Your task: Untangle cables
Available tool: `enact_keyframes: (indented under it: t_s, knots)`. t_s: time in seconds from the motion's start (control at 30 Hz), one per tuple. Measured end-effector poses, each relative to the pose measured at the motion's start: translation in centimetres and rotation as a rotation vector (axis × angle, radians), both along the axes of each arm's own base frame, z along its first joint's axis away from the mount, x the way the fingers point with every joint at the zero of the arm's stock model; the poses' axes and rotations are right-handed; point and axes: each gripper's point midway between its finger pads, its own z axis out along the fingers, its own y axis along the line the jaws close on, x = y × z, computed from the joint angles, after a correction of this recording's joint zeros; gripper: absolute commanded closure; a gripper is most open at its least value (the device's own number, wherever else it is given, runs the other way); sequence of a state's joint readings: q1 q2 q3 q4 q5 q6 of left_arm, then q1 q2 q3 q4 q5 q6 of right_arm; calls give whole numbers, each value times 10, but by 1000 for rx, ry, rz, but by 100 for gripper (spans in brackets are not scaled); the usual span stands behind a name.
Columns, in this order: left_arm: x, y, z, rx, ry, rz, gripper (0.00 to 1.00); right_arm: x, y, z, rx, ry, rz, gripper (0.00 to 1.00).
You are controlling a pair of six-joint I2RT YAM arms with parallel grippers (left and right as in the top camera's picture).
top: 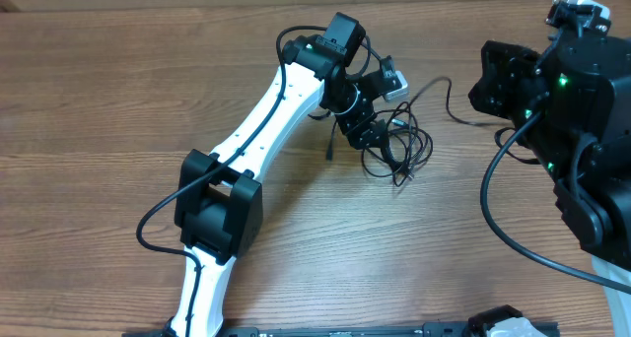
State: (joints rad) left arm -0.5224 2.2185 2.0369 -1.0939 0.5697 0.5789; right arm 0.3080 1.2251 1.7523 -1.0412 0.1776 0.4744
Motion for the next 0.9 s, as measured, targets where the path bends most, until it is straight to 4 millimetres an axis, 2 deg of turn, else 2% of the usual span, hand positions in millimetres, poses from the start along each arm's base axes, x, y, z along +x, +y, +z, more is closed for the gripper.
enact_keyframes:
  t_s: [0.07,0.17,0.4,0.53,0.67,0.77,0.83,0.9]
  knots:
    - [2,2,-2,19,2,23,9,0,-2,-1,-5,2,-8,90]
    - [4,3,-3,31,-3,38,9,-1,-3,-4,-14,14,-14,86]
    - [27,-16,1,-33,-110,42,9,-5,-6,-12,-30,52,-18,86]
    - [39,-34,-20,-47,-134,55,8,-8,-7,-16,-37,70,-18,86]
    - [44,-41,-58,3,-60,155,11,-8,-7,-17,-38,74,-19,86]
    - [38,-45,-80,34,29,235,12,-8,-7,-18,-39,75,-20,86]
    - [28,-53,-83,15,97,251,12,-6,-6,-19,-41,81,-20,86]
    - [19,-64,-76,-38,157,236,15,-3,-5,-23,-45,92,-19,86]
